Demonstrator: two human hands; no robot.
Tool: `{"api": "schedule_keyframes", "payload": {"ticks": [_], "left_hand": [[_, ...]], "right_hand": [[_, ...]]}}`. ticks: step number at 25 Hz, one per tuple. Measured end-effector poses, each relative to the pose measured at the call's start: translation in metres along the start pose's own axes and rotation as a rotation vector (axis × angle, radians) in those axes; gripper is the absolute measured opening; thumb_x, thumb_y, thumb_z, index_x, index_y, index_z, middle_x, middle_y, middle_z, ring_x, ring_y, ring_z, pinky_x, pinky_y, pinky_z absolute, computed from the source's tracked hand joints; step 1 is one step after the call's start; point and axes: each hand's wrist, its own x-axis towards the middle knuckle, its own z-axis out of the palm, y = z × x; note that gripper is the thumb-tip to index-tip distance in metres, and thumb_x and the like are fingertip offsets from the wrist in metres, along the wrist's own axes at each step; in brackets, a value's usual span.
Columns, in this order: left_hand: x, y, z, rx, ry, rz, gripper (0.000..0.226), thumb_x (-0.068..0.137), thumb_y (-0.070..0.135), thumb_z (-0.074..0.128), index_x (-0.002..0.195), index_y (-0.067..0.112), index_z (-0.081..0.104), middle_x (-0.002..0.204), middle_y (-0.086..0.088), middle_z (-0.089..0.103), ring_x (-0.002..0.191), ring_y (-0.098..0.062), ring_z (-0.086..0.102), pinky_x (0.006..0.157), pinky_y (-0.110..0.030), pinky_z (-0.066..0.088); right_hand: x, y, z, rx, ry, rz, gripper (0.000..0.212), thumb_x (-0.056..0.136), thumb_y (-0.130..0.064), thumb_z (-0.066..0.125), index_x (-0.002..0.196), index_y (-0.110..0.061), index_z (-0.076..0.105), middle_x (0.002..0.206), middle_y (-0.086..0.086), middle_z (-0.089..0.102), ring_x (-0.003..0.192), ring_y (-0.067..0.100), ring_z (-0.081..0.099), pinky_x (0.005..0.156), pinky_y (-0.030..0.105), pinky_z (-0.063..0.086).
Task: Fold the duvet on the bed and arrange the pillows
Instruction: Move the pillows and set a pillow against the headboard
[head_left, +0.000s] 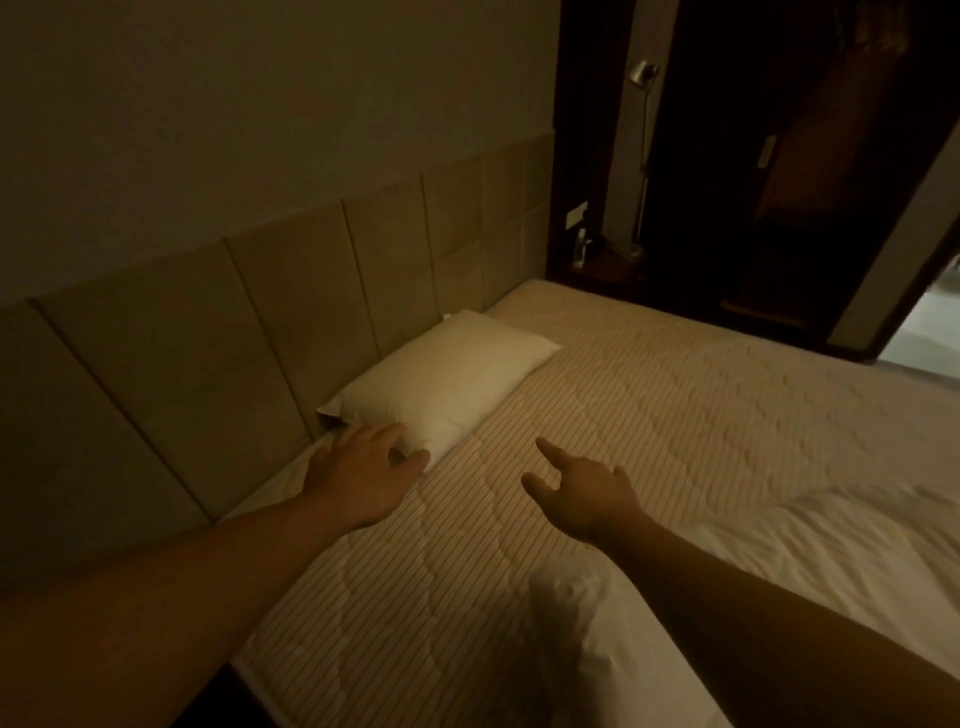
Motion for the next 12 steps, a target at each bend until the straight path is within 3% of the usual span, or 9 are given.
{"api": "schedule_keyframes", "payload": {"ticks": [6,12], "left_hand": [[0.09,-0.054,0.015,-0.075,-0.029,0.013,0.069,0.085,0.075,0.029,0.139,0.034,0.041,0.152,0.005,0.036,0.14,-0.02,0.028,0.108,-0.044,0.031],[0.235,-0.144,0.061,-0.204,-0.092,0.01,0.073,0.075,0.081,0.026,0.129,0.038,0.05,0.142,0.004,0.047,0.132,-0.023,0.039,0.105,-0.047,0.038]], "right_hand": [[0.099,-0.042,0.053,-0.006,-0.097,0.038,0.073,0.088,-0.074,0.03,0.151,-0.042,0.015,0.122,0.0,0.064,0.129,0.025,0.048,0.113,0.056,0.024],[0.241,-0.113,0.143,0.096,-0.171,0.217,0.073,0.09,-0.065,0.04,0.152,-0.032,0.022,0.134,0.005,0.058,0.123,0.027,0.054,0.102,0.045,0.045]]}}
